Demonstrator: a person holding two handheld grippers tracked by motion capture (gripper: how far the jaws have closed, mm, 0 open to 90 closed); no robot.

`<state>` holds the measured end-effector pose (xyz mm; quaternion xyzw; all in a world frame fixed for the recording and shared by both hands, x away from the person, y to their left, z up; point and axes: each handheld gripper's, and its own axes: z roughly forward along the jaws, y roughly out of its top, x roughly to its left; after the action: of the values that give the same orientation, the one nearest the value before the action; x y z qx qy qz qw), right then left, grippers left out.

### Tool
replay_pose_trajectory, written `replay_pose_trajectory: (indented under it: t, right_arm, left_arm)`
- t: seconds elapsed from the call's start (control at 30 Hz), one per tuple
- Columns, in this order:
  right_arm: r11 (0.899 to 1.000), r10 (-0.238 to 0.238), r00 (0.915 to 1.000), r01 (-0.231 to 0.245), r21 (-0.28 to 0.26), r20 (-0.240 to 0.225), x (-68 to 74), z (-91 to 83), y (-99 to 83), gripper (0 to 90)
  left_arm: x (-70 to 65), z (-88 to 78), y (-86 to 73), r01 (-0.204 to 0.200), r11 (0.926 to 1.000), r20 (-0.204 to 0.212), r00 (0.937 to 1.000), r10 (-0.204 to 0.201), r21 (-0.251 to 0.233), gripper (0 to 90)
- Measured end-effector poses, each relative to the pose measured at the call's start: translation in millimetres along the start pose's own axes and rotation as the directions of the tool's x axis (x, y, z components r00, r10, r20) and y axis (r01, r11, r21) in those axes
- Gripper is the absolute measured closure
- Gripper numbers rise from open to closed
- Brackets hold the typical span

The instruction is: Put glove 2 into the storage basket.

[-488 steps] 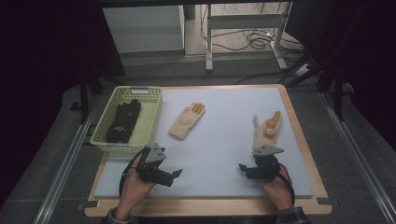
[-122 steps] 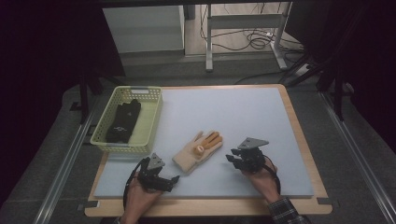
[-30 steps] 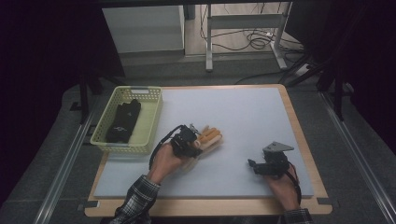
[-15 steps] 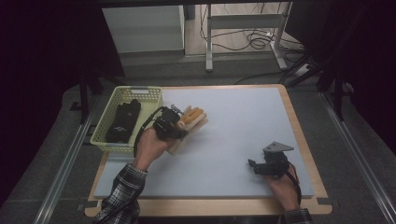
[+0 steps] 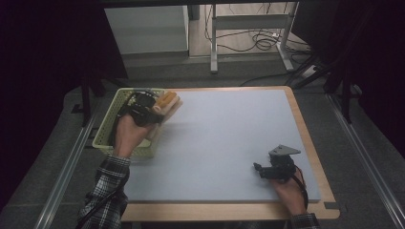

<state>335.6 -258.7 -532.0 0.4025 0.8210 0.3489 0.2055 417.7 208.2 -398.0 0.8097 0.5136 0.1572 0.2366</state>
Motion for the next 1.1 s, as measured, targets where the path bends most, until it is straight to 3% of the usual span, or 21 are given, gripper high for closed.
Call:
replay_pose_trajectory:
  t: [0.23, 0.4, 0.67, 0.9, 1.0, 1.1]
  right_arm:
    - [1.0, 0.0, 1.0, 0.0, 0.0, 0.0, 0.0, 0.1, 0.0, 21.0]
    - [1.0, 0.0, 1.0, 0.0, 0.0, 0.0, 0.0, 0.1, 0.0, 21.0]
    - [1.0, 0.0, 1.0, 0.0, 0.0, -0.001, -0.1, 0.1, 0.0, 21.0]
    - [1.0, 0.0, 1.0, 0.0, 0.0, -0.003, -0.2, 0.0, 0.0, 20.8]
    - [1.0, 0.0, 1.0, 0.0, 0.0, -0.004, -0.2, 0.0, 0.0, 20.7]
    - [1.0, 0.0, 1.0, 0.0, 0.0, -0.005, -0.2, 0.1, 0.0, 20.7]
  left_arm:
    - [37.4, 0.7, -7.2, 0.1, 0.9949, -0.071, 0.9925, -0.099, 0.013, 63.0]
    - [55.9, 18.0, -14.0, 0.145, 0.988, -0.108, 0.9844, -0.139, 0.052, 62.8]
    - [66.0, 56.6, -17.6, 0.188, 0.9768, -0.123, 0.9768, -0.175, 0.102, 62.6]
    - [58.9, 90.7, -14.9, 0.17, 0.9751, -0.09, 0.9833, -0.158, 0.143, 60.9]
    - [56.9, 105.4, -17.2, 0.169, 0.97, -0.071, 0.9847, -0.159, 0.175, 52.0]
    - [64.0, 103.9, -20.7, 0.199, 0.9666, -0.052, 0.9798, -0.193, 0.161, 36.4]
